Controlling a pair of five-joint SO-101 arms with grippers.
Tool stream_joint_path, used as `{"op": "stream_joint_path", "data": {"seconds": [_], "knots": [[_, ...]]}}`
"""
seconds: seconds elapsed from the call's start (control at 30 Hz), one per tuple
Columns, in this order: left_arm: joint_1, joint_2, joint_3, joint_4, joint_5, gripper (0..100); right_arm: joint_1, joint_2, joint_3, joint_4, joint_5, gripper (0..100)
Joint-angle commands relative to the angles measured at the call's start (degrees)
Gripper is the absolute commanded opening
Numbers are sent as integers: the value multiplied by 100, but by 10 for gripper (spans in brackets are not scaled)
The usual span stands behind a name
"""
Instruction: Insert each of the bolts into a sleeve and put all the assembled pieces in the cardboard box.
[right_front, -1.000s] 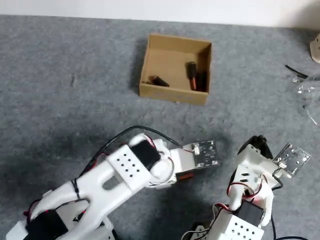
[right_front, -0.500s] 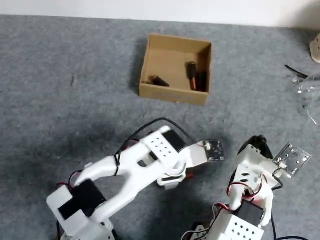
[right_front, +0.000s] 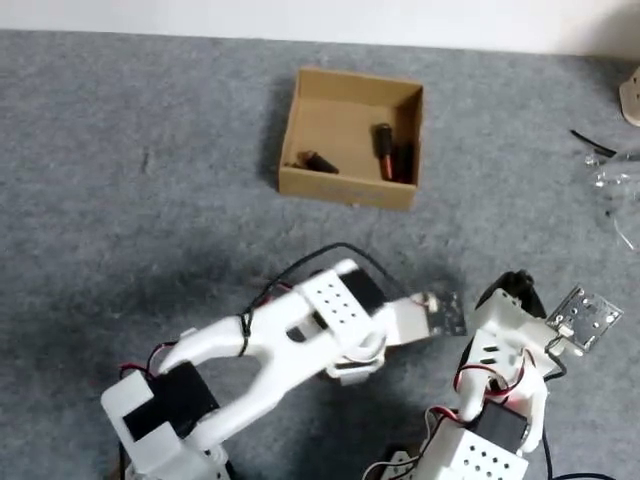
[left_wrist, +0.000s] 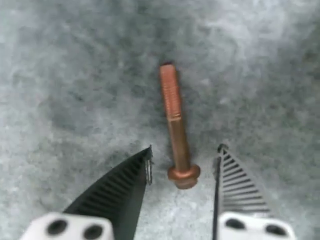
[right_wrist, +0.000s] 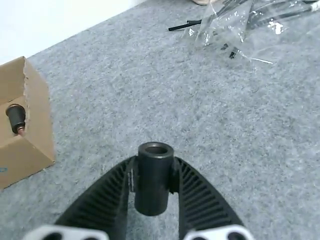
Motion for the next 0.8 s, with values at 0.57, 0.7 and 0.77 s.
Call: {"op": "stream_joint_path", "data": {"seconds": [0.57, 0.7, 0.77], "knots": [[-13, 1279, -470, -343, -53, 194, 31, -127, 277, -198, -26, 5], [-13, 1305, -435, -334, -53, 38, 31, -127, 277, -198, -26, 5], [-31, 1297, -409, -334, -53, 21, 31, -127, 277, -198, -26, 5]]}}
